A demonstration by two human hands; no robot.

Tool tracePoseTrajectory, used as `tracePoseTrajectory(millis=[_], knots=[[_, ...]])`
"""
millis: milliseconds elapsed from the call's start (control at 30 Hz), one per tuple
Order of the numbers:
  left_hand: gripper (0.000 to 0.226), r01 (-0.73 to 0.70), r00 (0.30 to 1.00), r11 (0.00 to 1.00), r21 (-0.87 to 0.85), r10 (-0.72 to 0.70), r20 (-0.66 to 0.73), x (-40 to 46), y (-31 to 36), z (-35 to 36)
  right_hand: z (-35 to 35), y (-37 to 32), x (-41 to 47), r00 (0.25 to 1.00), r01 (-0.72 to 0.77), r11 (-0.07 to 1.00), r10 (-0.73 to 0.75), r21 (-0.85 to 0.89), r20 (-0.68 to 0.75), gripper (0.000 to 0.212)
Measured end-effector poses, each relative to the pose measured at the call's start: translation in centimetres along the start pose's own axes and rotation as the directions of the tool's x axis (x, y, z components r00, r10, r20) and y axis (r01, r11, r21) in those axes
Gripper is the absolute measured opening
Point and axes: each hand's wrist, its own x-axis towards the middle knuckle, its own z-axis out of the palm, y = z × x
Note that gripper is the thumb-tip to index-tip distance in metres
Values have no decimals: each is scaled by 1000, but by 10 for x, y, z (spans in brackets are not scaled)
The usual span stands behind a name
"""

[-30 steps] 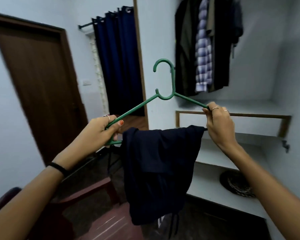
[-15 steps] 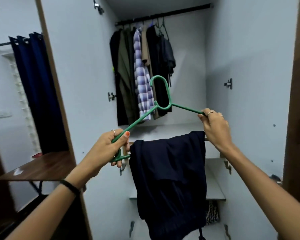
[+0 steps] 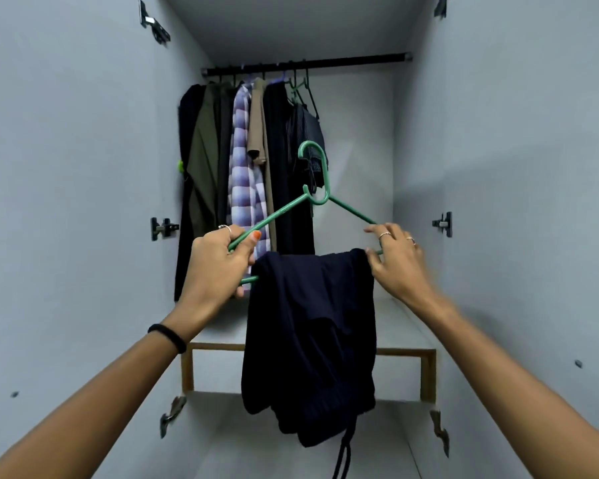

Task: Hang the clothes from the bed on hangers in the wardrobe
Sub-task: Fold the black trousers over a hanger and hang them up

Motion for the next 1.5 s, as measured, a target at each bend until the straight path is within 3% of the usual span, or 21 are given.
tracePoseTrajectory(millis=[367,567,767,867,1100,1300,1500], knots=[[27,-102,994,995,-6,102,-44,143,-57,98,72,56,106,982,98,995,-101,-26,-162,34],[22,-132,989,989,-67,127,-77,223,-105,135,125,88,186,981,80,995,-89,-56,-172,36],[19,-160,985,975,-153,148,-87,299,-140,184,187,120,246,976,133,987,-113,96,-186,41],[17,-190,979,967,-171,173,-108,329,-146,207,210,137,279,980,92,979,-57,183,-190,44],[26,-227,963,973,-40,219,-154,400,-151,250,257,173,364,982,96,970,-55,222,-183,47],[27,-213,958,973,84,225,-180,467,-149,276,280,192,432,967,173,947,-111,271,-229,69],[27,-227,927,938,261,290,-236,529,-145,309,290,211,481,963,176,978,-146,115,-227,63]])
